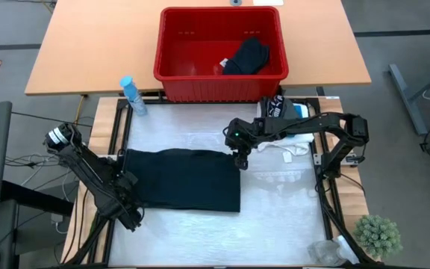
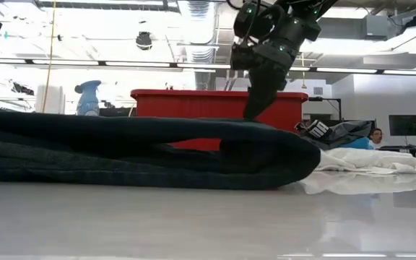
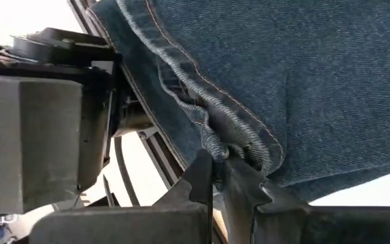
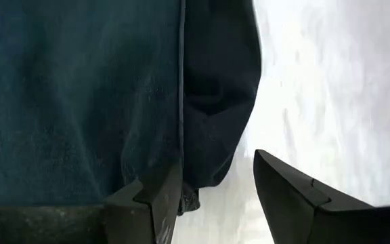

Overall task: Fold laundry
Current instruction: Fold the blue pants

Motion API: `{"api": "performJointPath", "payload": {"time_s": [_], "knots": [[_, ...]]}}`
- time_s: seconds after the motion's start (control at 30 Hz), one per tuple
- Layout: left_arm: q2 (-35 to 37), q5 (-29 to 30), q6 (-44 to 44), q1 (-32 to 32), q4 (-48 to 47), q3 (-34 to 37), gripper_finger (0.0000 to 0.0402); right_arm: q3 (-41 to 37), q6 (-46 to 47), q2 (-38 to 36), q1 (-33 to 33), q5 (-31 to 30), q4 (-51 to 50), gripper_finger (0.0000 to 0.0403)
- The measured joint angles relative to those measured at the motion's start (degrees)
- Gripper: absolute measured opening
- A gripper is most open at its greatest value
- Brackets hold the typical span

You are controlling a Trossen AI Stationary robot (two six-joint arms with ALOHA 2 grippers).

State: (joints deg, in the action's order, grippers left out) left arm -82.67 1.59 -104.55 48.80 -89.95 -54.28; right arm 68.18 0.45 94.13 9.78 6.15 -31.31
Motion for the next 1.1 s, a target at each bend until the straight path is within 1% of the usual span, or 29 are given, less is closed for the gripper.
{"api": "performJointPath", "payload": {"time_s": [0.07,0.17,0.33,0.4,0.47,0.53,0.6,0.73,0.8,0.9,0.97,1.03,1.1], "knots": [[0.0,0.1,0.5,0.0,0.0,0.2,0.0004,0.0,0.1,-0.8,0.0,-0.2,1.9,0.0207],[0.0,0.4,2.0,0.0,0.4,0.2,0.0005,0.0,0.2,-2.2,0.5,-0.1,2.1,0.0207],[0.0,0.3,3.9,0.1,0.8,0.2,0.0015,0.0,-0.3,-2.8,0.9,0.4,-0.2,0.0207],[0.0,0.2,4.0,0.0,0.9,0.2,0.0026,-0.1,-0.4,-2.8,0.5,4.2,1.6,0.0207],[0.0,0.2,4.1,0.0,0.8,0.2,0.0042,0.0,-0.7,-3.0,-0.5,9.1,6.1,0.0207],[0.0,0.1,4.1,0.0,1.0,0.2,0.0058,0.0,-0.7,-3.1,-1.9,11.4,9.6,0.0207],[0.0,0.1,4.9,0.0,1.5,0.2,0.0076,0.0,-1.0,-3.0,-3.1,11.4,10.9,0.0207],[0.0,-0.3,6.8,-0.1,2.6,0.0,0.0111,0.0,-1.9,-0.8,-4.7,7.7,10.3,0.0207],[0.0,-1.1,8.3,-0.2,2.4,-0.6,0.0127,0.0,-1.2,0.7,-4.7,7.3,9.9,0.0207],[0.0,-3.4,9.8,-0.3,0.4,-2.2,0.0143,0.0,-0.2,3.8,-4.4,7.1,8.4,0.0207],[0.0,-3.5,11.1,-0.3,-0.2,-4.2,0.0146,0.0,0.0,5.5,-4.2,7.1,8.0,0.0207],[0.7,-1.7,11.8,-0.3,0.2,-6.0,0.0147,0.0,0.2,6.9,-4.0,7.1,8.2,0.0207],[2.0,1.8,10.3,-0.4,-0.1,-8.4,0.0147,0.0,0.6,8.0,-4.0,7.1,8.1,0.0207]]}}
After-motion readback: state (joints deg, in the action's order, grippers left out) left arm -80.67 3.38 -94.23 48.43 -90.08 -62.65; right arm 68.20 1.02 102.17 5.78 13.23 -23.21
